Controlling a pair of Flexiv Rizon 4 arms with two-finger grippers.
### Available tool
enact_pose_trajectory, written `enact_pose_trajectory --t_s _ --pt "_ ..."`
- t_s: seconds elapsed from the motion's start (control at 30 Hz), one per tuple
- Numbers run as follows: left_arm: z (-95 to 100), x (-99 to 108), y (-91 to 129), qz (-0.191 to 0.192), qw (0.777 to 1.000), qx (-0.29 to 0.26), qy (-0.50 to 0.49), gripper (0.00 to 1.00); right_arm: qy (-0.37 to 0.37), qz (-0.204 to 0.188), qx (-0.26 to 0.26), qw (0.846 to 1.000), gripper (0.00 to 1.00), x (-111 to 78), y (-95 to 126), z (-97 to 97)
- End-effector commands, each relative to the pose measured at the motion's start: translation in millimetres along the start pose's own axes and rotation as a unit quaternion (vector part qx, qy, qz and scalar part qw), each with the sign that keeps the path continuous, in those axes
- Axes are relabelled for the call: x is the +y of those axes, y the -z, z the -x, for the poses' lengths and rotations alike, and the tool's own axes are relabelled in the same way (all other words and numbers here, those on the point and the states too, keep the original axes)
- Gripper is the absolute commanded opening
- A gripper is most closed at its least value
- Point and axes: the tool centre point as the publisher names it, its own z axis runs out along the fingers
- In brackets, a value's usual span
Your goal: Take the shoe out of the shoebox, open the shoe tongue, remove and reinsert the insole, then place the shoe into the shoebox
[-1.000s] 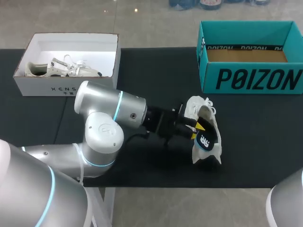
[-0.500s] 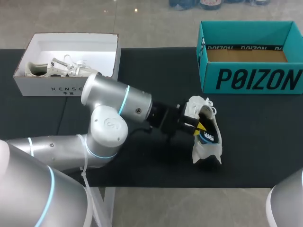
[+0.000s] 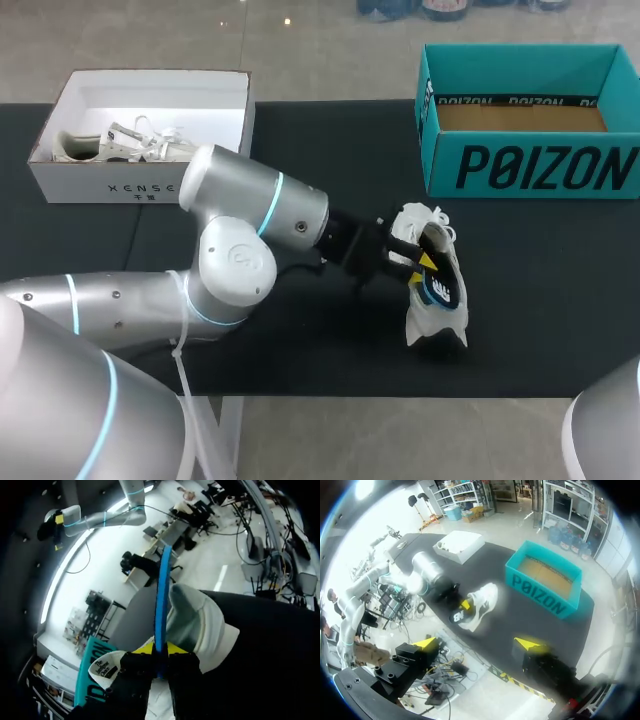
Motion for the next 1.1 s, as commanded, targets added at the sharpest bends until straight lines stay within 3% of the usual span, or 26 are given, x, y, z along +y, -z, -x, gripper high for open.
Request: enact_pose_trajectory --t_s 0.03,0.17,0.23,0.27,0.3,0.33,0.5,0.6,0.63,0.67,0.73,1.1 --pt "-2.1 -10.3 3.5 0.002 1.0 -0.011 0.001 1.0 0.0 -0.003 0.001 1.0 1.0 2.7 0.5 1.5" --pt "0.1 -14.9 12.1 0.006 1.0 -0.02 0.002 0.99 0.0 -0.003 0.001 1.0 1.0 2.7 0.5 1.5" --pt "0.9 -15.7 15.8 0.008 1.0 -0.022 0.002 0.85 0.0 -0.003 0.001 1.0 1.0 2.7 0.5 1.5" --pt "1.0 -16.6 17.9 0.008 1.0 -0.023 0.002 0.68 0.0 -0.003 0.001 1.0 1.0 2.7 0.5 1.5" --pt "1.1 -17.0 18.6 0.009 1.0 -0.025 0.002 0.68 0.0 -0.003 0.001 1.0 1.0 2.7 0.5 1.5" --pt "1.1 -17.8 19.7 0.01 1.0 -0.026 0.002 0.48 0.0 -0.003 0.001 1.0 1.0 2.7 0.5 1.5" --pt "-3.2 -25.1 17.1 0.006 1.0 -0.026 0.006 0.47 0.0 -0.003 0.001 1.0 1.0 2.7 0.5 1.5" --pt "-4.3 -29.5 9.8 -0.004 1.0 -0.026 0.007 0.37 0.0 -0.003 0.001 1.0 1.0 2.7 0.5 1.5" --pt "-4.1 -30.8 7.2 -0.008 1.0 -0.024 0.006 0.3 0.0 -0.003 0.001 1.0 1.0 2.7 0.5 1.5" --pt "-4.4 -31.5 3.9 -0.011 1.0 -0.023 0.006 0.15 0.0 -0.003 0.001 1.0 1.0 2.7 0.5 1.5" --pt "-4.9 -32.0 -0.2 -0.017 1.0 -0.022 0.006 0.02 0.0 -0.003 0.001 1.0 1.0 2.7 0.5 1.5" --pt "4.5 -22.0 -8.5 -0.019 0.999 0.009 -0.037 0.0 0.0 -0.003 0.001 1.0 1.0 2.7 0.5 1.5"
